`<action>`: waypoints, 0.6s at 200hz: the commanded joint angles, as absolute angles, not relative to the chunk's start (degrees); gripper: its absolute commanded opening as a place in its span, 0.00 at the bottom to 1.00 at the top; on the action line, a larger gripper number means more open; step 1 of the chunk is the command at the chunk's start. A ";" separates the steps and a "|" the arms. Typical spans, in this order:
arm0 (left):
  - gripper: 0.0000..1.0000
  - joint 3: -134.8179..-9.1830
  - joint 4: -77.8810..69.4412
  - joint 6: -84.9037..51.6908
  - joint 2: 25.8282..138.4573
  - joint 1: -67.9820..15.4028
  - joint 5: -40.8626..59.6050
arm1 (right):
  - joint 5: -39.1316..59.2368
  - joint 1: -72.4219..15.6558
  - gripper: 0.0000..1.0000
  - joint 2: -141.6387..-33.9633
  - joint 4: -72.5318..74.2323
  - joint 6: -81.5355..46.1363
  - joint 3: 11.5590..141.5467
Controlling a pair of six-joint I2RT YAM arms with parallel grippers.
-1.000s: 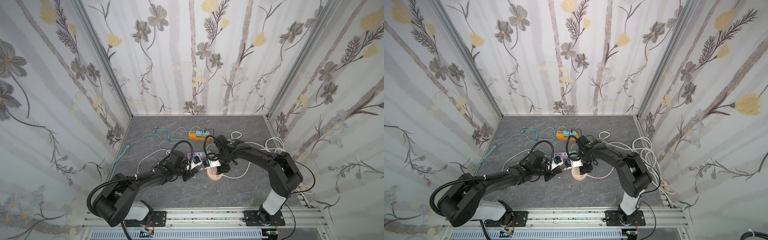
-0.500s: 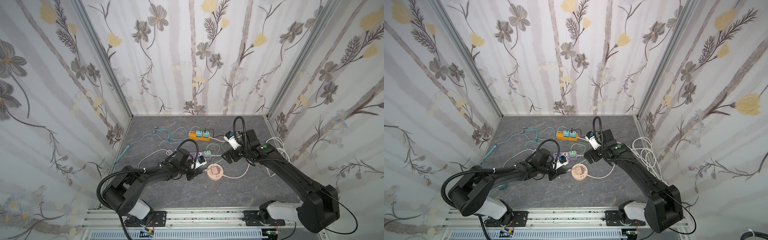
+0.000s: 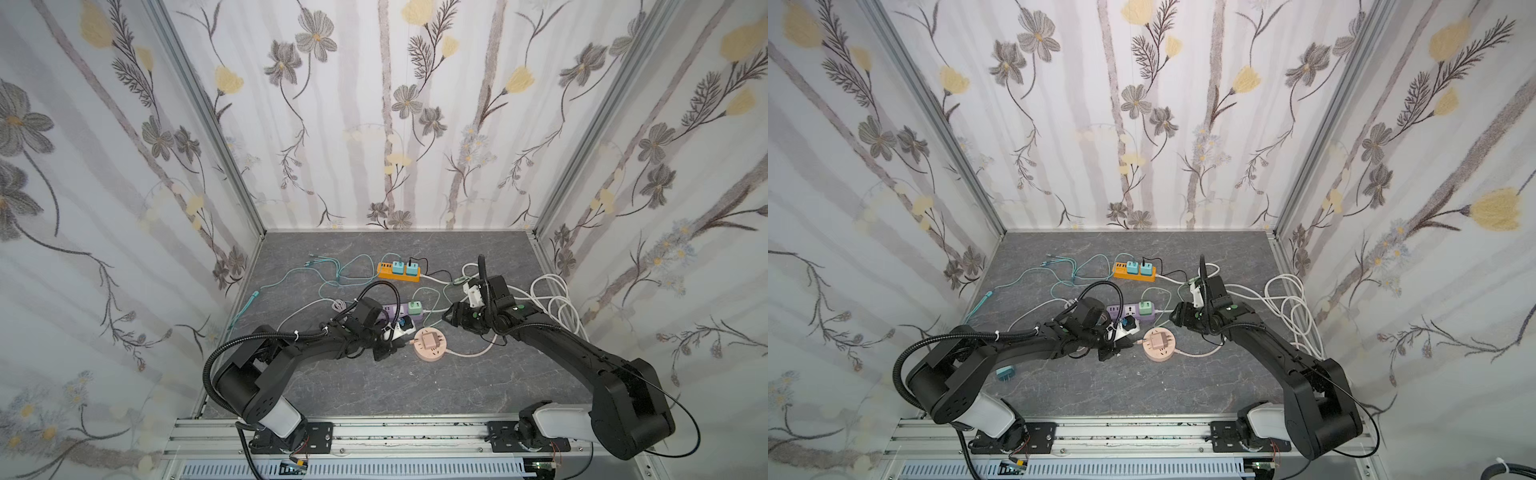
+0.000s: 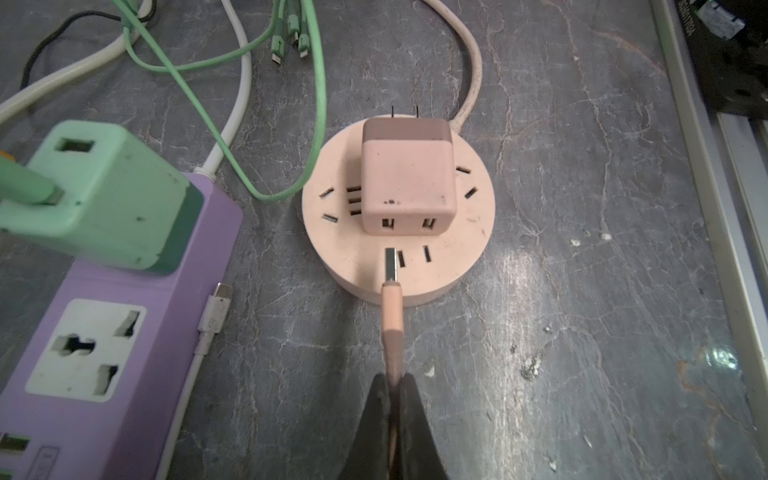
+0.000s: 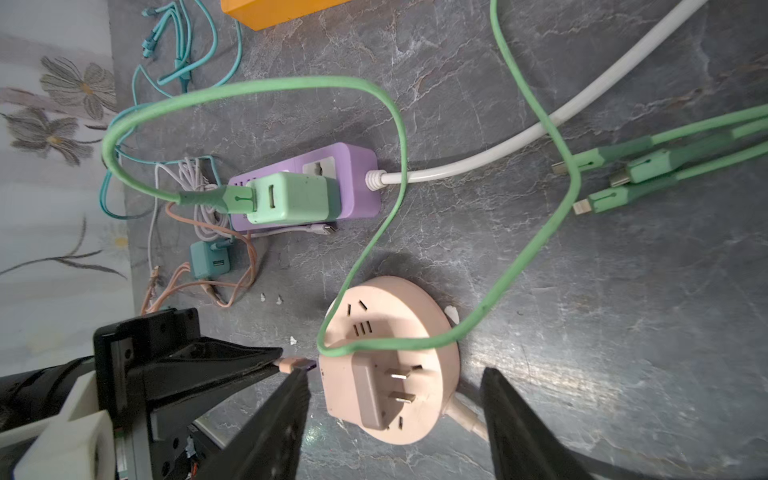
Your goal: Insert the plug
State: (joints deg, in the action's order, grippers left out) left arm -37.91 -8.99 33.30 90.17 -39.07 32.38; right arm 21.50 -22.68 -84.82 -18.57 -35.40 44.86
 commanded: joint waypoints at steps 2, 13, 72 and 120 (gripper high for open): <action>0.00 -38.58 -11.17 34.62 91.02 -39.14 34.01 | 25.23 -23.81 0.55 -85.31 -11.51 -37.63 43.57; 0.00 -38.75 -11.64 34.55 91.44 -39.16 34.27 | 25.05 -24.49 0.47 -86.14 -11.73 -36.86 43.52; 0.00 -39.29 -12.32 34.63 92.83 -39.20 34.89 | 27.09 -27.12 0.20 -90.48 -8.79 -36.61 43.67; 0.00 -39.31 -12.72 34.17 92.93 -39.46 34.89 | 27.75 -28.40 0.06 -91.64 -9.59 -35.44 43.33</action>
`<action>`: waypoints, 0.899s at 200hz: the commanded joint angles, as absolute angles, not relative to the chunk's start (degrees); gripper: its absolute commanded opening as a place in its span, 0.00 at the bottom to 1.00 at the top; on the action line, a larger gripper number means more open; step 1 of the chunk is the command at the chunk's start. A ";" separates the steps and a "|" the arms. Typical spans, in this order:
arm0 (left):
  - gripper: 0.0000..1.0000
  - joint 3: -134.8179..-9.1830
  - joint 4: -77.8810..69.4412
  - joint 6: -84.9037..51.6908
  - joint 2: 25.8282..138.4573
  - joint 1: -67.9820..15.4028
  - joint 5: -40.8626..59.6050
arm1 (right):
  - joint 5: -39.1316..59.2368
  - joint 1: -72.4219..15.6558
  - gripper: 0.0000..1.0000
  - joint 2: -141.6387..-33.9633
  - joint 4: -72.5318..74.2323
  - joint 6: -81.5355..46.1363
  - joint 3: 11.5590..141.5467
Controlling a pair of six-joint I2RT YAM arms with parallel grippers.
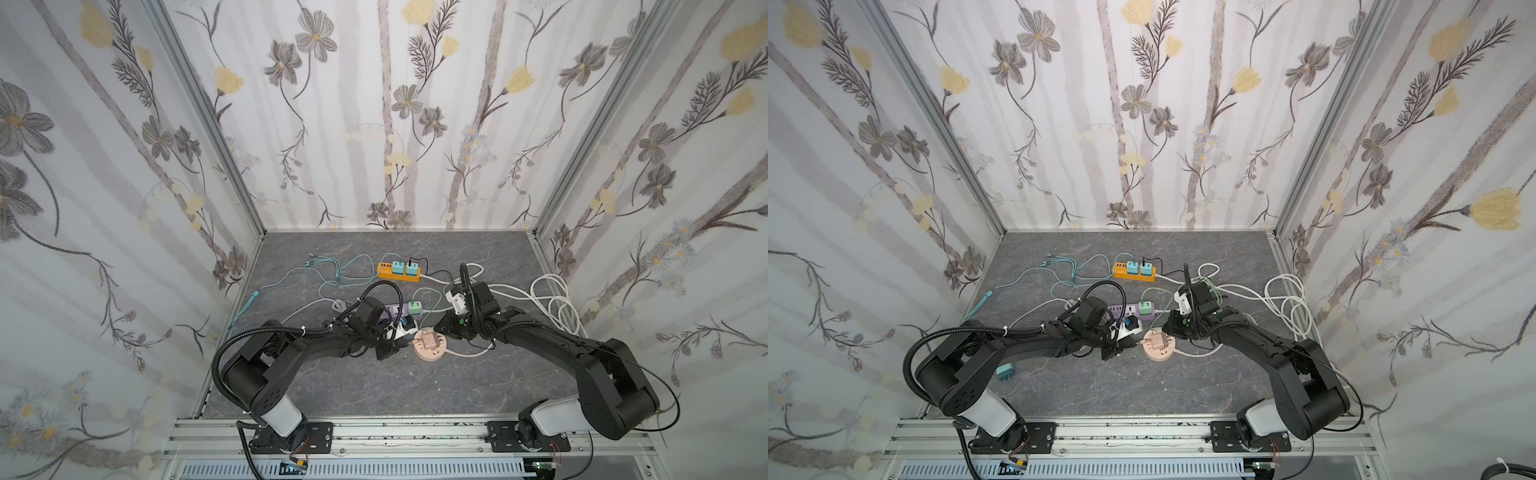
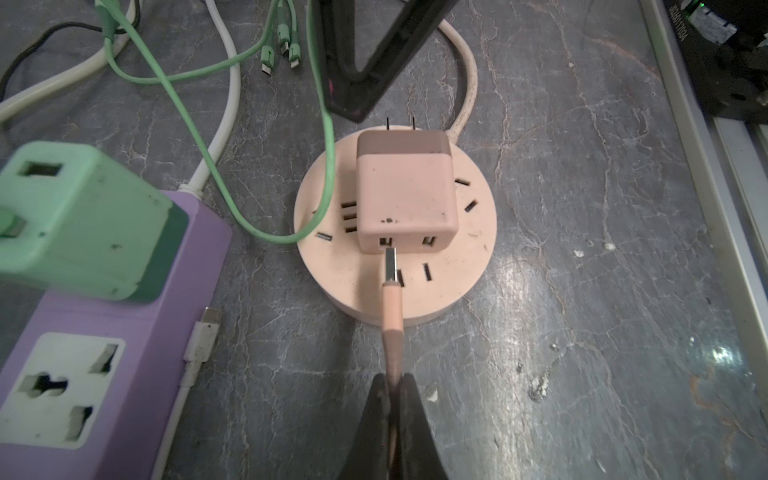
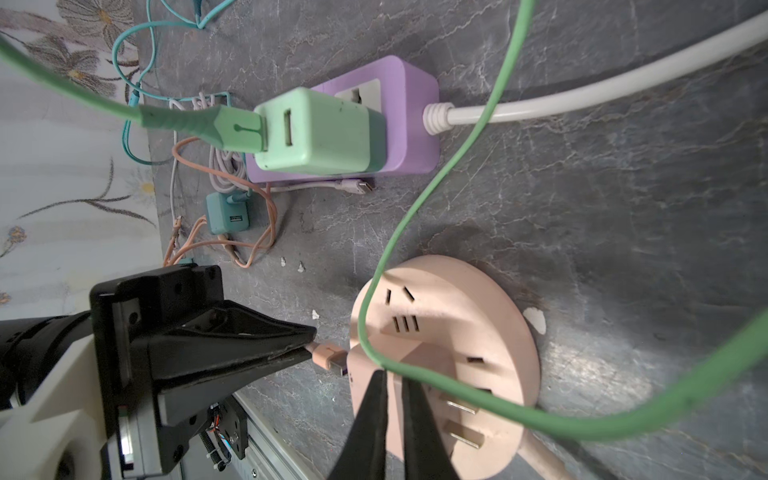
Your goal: Insert the plug
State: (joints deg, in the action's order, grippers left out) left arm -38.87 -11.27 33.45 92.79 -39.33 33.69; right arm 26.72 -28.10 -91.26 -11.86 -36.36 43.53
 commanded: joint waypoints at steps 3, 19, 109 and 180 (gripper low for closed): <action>0.00 -39.33 -12.74 34.19 92.98 -39.47 34.85 | 27.84 -28.50 0.05 -91.65 -9.52 -35.38 43.21; 0.00 -39.35 -12.88 34.25 93.13 -39.53 34.80 | 28.20 -28.69 0.02 -91.66 -9.67 -35.01 43.23; 0.00 -39.80 -14.79 33.37 94.35 -39.96 34.54 | 27.86 -29.01 0.00 -94.66 -11.07 -33.92 42.64; 0.00 -40.74 -11.69 34.67 94.41 -39.90 34.28 | 26.92 -29.32 0.00 -94.83 -11.88 -33.21 42.21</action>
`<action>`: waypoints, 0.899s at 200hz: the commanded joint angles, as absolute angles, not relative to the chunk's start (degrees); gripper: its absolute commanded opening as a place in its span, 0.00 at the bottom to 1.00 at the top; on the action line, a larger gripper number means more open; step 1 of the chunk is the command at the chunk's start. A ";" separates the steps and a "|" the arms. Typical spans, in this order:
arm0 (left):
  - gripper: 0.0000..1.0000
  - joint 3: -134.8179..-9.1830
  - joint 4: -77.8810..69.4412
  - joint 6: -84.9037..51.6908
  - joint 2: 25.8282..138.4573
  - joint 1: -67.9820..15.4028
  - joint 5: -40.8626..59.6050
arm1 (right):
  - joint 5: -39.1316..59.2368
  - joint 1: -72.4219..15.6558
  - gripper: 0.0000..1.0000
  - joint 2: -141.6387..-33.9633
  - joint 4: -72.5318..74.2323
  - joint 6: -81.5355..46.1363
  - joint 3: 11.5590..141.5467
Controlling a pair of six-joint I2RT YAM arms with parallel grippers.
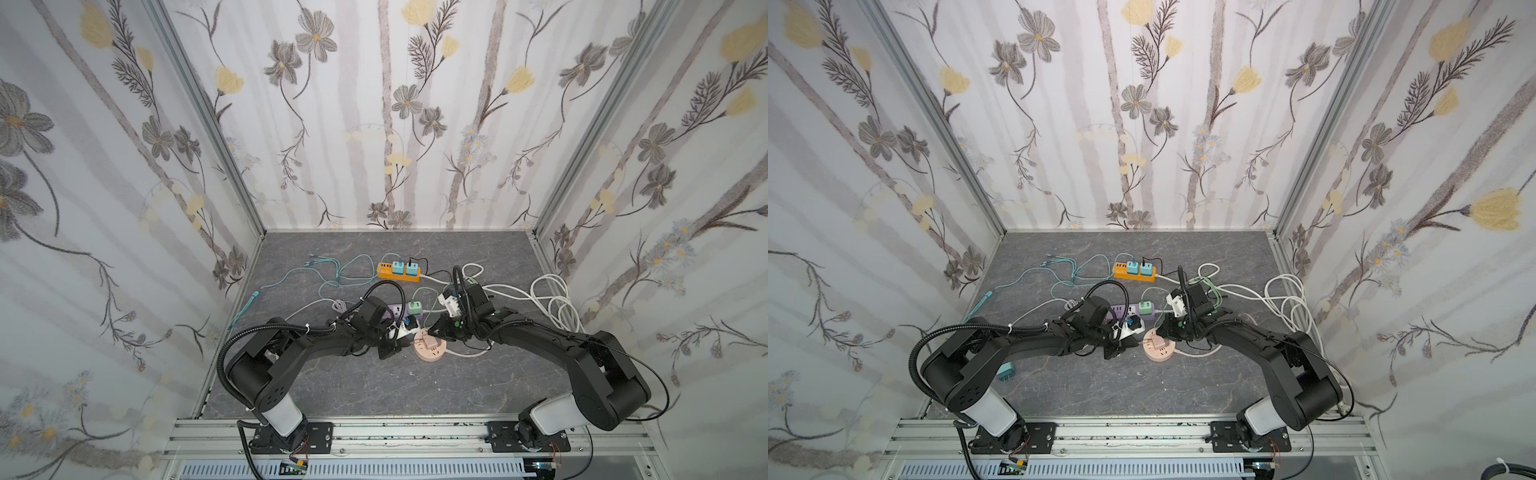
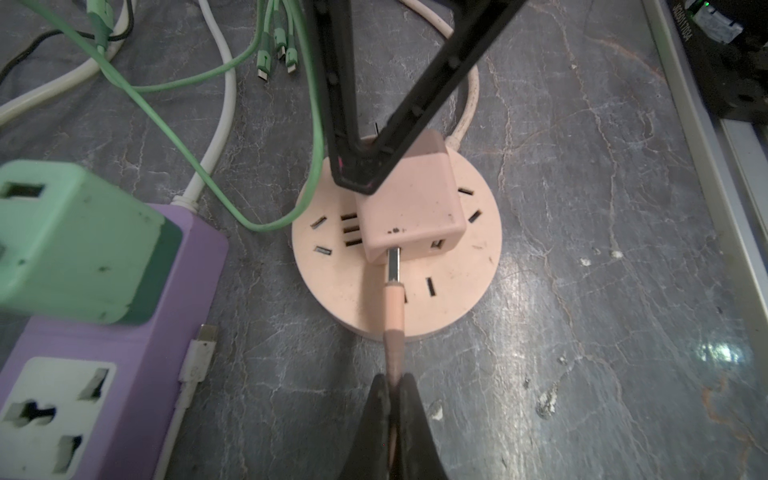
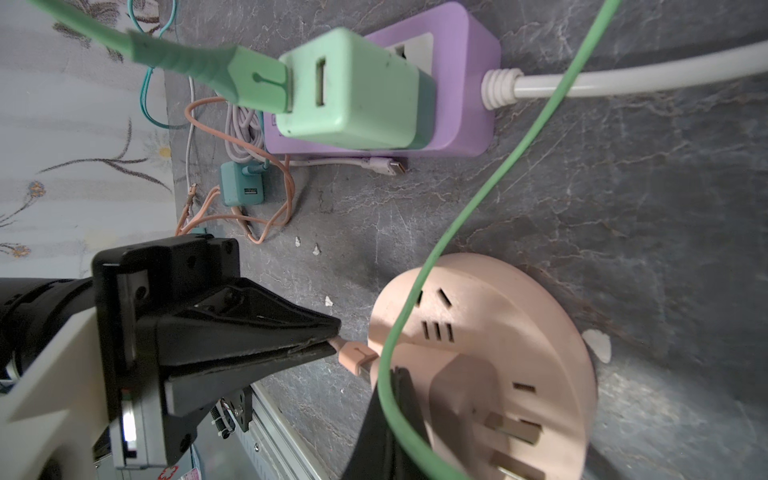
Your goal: Insert the plug
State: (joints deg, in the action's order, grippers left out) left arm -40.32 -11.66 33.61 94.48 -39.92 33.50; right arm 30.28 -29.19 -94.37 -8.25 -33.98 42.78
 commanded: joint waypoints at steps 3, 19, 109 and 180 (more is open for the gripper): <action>0.00 -40.71 -11.77 34.63 94.35 -39.95 34.28 | 26.90 -29.28 0.00 -94.77 -11.83 -33.22 42.17; 0.00 -40.27 -11.89 34.32 93.97 -40.03 33.64 | 26.89 -29.43 0.00 -94.34 -11.43 -33.65 42.01; 0.00 -39.72 -12.48 33.34 93.54 -41.75 29.44 | 26.41 -29.62 0.00 -93.78 -9.61 -35.35 40.70; 0.00 -38.98 -15.37 30.67 93.13 -41.75 30.40 | 25.86 -30.14 0.00 -94.01 -9.57 -35.44 40.25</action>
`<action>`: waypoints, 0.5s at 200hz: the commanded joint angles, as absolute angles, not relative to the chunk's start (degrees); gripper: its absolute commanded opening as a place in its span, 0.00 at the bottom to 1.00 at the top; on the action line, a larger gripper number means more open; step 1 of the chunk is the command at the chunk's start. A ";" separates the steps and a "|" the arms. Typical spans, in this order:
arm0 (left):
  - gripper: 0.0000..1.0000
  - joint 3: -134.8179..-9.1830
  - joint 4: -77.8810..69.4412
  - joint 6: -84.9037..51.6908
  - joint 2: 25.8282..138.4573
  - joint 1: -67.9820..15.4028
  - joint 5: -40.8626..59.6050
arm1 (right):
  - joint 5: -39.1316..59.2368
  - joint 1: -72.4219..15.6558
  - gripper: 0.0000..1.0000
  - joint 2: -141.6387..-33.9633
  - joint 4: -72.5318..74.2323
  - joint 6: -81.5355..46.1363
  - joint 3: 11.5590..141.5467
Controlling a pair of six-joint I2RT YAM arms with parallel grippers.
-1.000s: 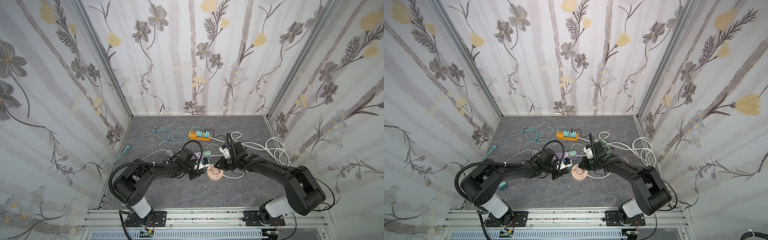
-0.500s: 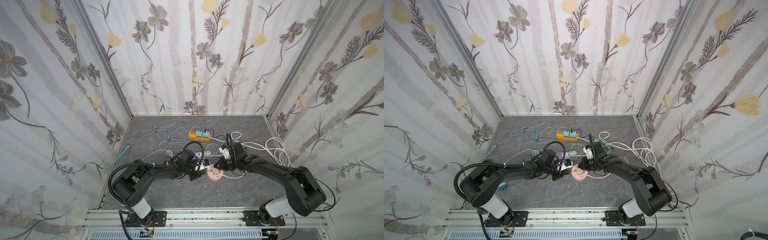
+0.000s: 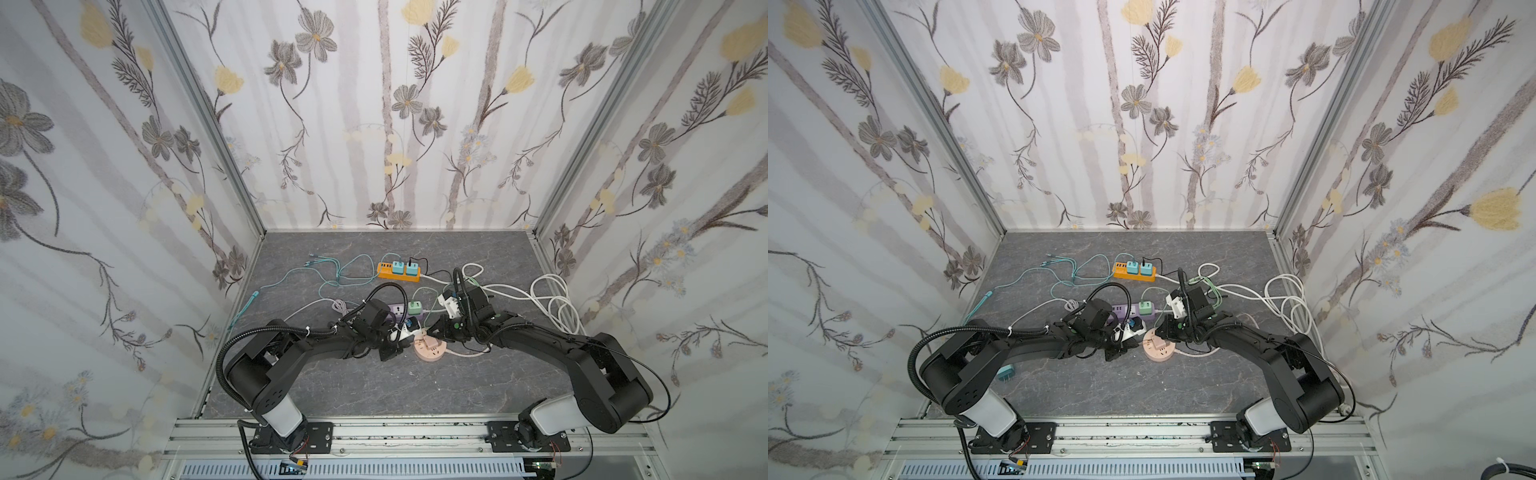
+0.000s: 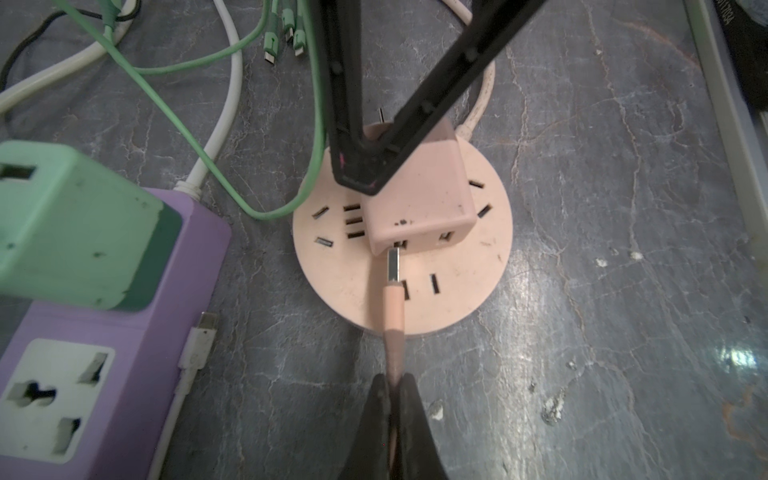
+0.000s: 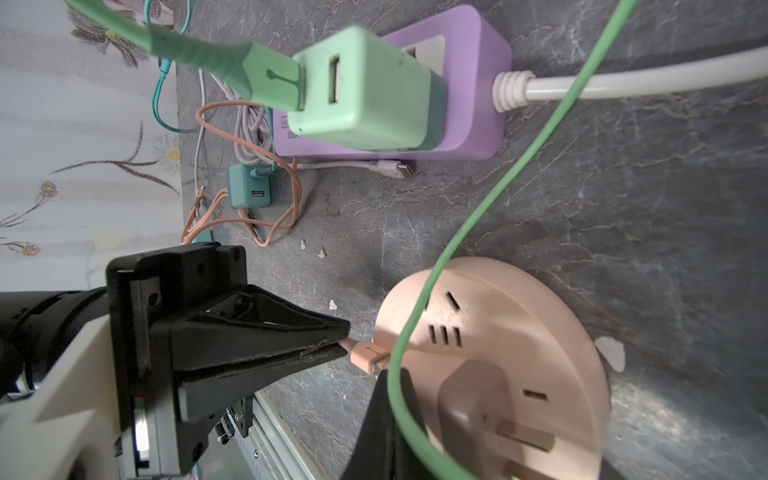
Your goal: Insert the plug
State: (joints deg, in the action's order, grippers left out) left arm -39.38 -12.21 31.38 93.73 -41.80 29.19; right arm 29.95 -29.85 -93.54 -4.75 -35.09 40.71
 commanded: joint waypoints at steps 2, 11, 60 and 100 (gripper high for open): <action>0.00 -39.01 -15.51 30.67 93.13 -41.77 30.47 | 25.87 -30.12 0.00 -94.04 -9.53 -35.43 40.25; 0.00 -38.94 -15.69 30.67 93.02 -41.75 30.67 | 25.88 -30.07 0.00 -94.04 -9.58 -35.42 40.23; 0.00 -38.40 -17.23 30.39 92.41 -41.86 31.20 | 25.66 -30.14 0.00 -93.87 -9.51 -35.68 40.06; 0.00 -37.59 -17.30 30.68 92.29 -42.11 30.03 | 25.83 -30.15 0.00 -92.56 -8.10 -36.97 39.98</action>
State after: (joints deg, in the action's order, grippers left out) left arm -38.41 -15.31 30.11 92.62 -42.02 30.24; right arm 26.39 -30.11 -93.69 -9.82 -35.55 40.01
